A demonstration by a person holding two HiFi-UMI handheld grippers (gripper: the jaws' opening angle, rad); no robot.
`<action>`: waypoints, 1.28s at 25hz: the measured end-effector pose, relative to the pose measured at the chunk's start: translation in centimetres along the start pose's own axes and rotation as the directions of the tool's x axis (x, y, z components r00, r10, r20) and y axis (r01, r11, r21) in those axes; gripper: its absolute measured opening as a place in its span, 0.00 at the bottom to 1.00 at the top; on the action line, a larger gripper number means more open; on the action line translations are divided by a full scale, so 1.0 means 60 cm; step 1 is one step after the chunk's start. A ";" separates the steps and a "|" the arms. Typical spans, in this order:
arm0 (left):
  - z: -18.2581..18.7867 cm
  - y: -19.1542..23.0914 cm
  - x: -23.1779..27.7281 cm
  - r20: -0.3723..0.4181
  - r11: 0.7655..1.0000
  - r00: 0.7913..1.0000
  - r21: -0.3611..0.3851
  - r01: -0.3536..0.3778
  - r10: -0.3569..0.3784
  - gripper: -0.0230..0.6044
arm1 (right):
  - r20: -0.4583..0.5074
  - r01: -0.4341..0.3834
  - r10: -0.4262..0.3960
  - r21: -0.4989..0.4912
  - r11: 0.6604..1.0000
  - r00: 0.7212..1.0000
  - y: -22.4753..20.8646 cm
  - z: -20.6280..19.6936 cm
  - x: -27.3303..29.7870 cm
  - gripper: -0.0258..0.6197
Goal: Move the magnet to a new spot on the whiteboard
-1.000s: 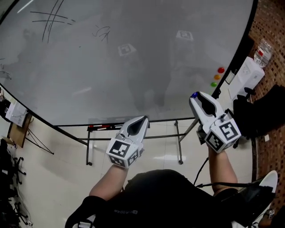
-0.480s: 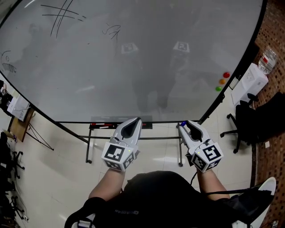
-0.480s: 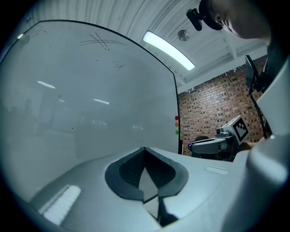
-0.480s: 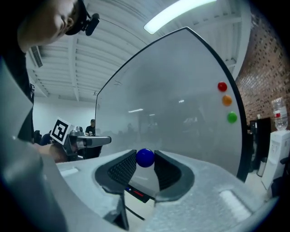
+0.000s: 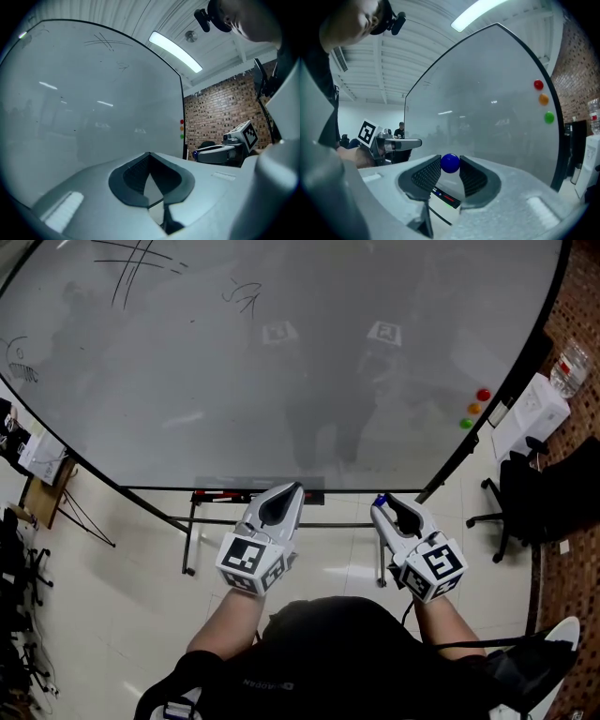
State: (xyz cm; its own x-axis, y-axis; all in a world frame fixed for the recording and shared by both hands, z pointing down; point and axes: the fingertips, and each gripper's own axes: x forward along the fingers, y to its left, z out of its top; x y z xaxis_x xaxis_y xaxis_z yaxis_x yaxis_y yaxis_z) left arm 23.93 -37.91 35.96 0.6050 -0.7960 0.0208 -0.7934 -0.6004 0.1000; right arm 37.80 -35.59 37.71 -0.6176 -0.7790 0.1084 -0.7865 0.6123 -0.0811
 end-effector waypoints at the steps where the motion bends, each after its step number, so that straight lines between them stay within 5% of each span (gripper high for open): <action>1: -0.001 -0.002 0.000 -0.003 1.000 1.000 -0.001 0.003 -0.003 0.06 | 0.001 -0.001 0.001 0.000 1.000 1.000 0.000 0.001 -0.001 0.21; 23: 0.006 -0.040 -0.005 0.031 0.999 0.999 -0.014 -0.038 0.039 0.06 | 0.013 -0.048 0.049 -0.016 0.999 0.999 -0.009 0.003 -0.031 0.21; 32: -0.006 -0.051 -0.033 0.036 0.991 0.991 -0.045 -0.129 0.130 0.06 | -0.005 -0.157 0.157 -0.034 0.987 0.988 0.007 0.001 -0.030 0.21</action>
State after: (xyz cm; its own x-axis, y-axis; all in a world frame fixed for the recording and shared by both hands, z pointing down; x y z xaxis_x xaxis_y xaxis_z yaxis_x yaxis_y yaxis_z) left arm 25.21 -34.48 35.98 0.4937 -0.8696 -0.0022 -0.8608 -0.4890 0.1413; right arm 38.61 -33.93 37.45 -0.7332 -0.6728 0.0988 -0.6794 0.7311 -0.0631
